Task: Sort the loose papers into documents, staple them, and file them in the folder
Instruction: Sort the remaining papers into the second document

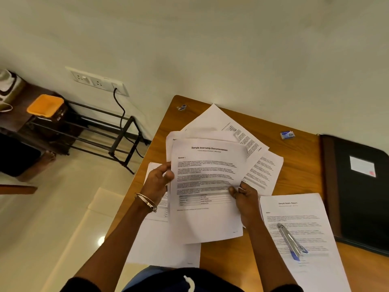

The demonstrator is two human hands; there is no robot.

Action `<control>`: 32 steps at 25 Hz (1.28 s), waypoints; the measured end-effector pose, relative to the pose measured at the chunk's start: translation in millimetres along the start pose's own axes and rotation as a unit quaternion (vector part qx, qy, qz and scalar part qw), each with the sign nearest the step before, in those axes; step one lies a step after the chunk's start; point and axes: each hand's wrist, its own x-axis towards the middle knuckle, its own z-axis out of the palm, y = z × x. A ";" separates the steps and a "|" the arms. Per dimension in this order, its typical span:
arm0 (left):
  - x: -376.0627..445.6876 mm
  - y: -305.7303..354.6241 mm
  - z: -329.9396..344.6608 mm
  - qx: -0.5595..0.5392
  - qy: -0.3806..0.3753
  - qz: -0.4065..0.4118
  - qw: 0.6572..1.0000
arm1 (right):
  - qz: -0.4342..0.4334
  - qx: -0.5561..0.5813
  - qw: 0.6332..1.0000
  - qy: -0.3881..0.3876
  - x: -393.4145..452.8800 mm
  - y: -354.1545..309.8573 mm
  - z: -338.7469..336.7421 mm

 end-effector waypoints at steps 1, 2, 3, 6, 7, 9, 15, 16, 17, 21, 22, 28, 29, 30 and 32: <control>-2.6 0.1 1.7 0.043 -0.003 0.023 0.999 | 0.000 -0.014 1.000 -0.013 -0.1 0.6 1.1; -4.0 0.8 4.1 0.075 0.012 0.038 0.996 | 0.001 -0.026 0.999 -0.025 0.1 2.7 1.8; -3.5 1.1 7.6 0.099 0.041 0.044 0.993 | 0.005 -0.039 0.999 -0.034 0.6 4.0 2.0; -2.4 6.5 17.1 0.120 0.099 0.047 0.987 | 0.025 -0.067 0.994 -0.077 0.8 -9.3 -2.5; -3.0 8.8 19.5 0.113 0.112 0.049 0.986 | 0.021 -0.077 0.995 -0.067 2.1 -20.1 -5.7; -5.2 13.9 21.0 0.095 0.122 0.062 0.986 | -0.023 -0.068 0.997 0.013 6.1 -46.7 -12.2; -11.4 20.8 21.0 0.105 0.102 0.072 0.987 | -0.153 0.009 0.985 0.081 9.2 -108.5 0.5; -12.0 21.0 21.4 0.105 0.102 0.073 0.986 | -0.160 0.021 0.982 0.095 7.6 -112.0 4.0; -12.9 21.8 22.0 0.100 0.106 0.073 0.987 | -0.163 0.038 0.980 0.107 5.6 -114.4 7.2; -13.8 23.1 20.0 0.107 0.131 0.067 0.983 | -0.113 0.139 0.978 0.106 -6.7 -119.8 19.4; -13.8 22.9 20.5 0.114 0.134 0.066 0.982 | -0.099 0.153 0.977 0.109 -7.8 -120.4 20.8; -12.4 17.6 22.8 0.158 0.133 0.059 0.977 | -0.047 0.188 0.973 0.126 -15.4 -124.3 21.9; -11.9 16.6 22.9 0.164 0.134 0.054 0.976 | -0.038 0.196 0.972 0.120 -16.5 -123.7 21.0; -12.4 16.6 23.6 0.163 0.136 0.052 0.976 | -0.034 0.203 0.973 0.108 -16.8 -122.6 19.0; -15.0 18.5 25.0 0.153 0.139 0.060 0.977 | -0.035 0.211 0.973 0.088 -18.5 -122.3 16.0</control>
